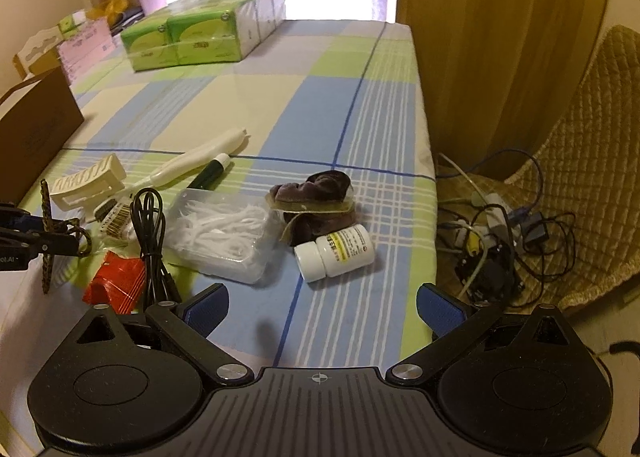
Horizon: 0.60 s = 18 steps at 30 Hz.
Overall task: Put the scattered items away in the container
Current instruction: 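Grasp the dark wire hair clip with the left tool while the right tool grasps the white pill bottle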
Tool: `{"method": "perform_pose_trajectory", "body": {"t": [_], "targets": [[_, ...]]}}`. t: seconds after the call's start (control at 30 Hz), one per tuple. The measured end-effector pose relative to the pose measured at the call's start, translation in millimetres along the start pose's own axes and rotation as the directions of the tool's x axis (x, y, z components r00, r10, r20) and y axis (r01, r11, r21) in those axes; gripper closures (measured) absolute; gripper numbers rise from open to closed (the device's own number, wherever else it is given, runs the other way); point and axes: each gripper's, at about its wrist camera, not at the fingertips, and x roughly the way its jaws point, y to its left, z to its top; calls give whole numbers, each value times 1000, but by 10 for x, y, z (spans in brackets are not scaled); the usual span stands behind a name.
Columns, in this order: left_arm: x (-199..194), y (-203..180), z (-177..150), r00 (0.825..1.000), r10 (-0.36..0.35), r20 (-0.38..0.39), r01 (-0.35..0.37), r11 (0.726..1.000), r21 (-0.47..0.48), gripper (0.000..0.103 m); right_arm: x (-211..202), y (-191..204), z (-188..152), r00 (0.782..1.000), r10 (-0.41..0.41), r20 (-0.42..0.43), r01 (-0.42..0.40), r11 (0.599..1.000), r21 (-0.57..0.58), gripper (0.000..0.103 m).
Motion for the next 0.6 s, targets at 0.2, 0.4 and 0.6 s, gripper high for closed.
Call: {"method": "perform_pose_trajectory", "body": {"t": [0.2, 0.4, 0.6], "targets": [[-54, 22, -55, 1000, 13, -13, -13, 1000, 6, 81, 87, -43, 25, 998, 65, 25, -63, 995, -82, 0], [-151, 107, -158, 999, 31, -37, -31, 999, -19, 81, 264, -157, 105, 993, 114, 12, -111, 981, -159, 27], [-212, 175, -232, 997, 53, -54, -56, 998, -42, 81, 388, -221, 178, 987, 158, -20, -158, 954, -256, 50]]}}
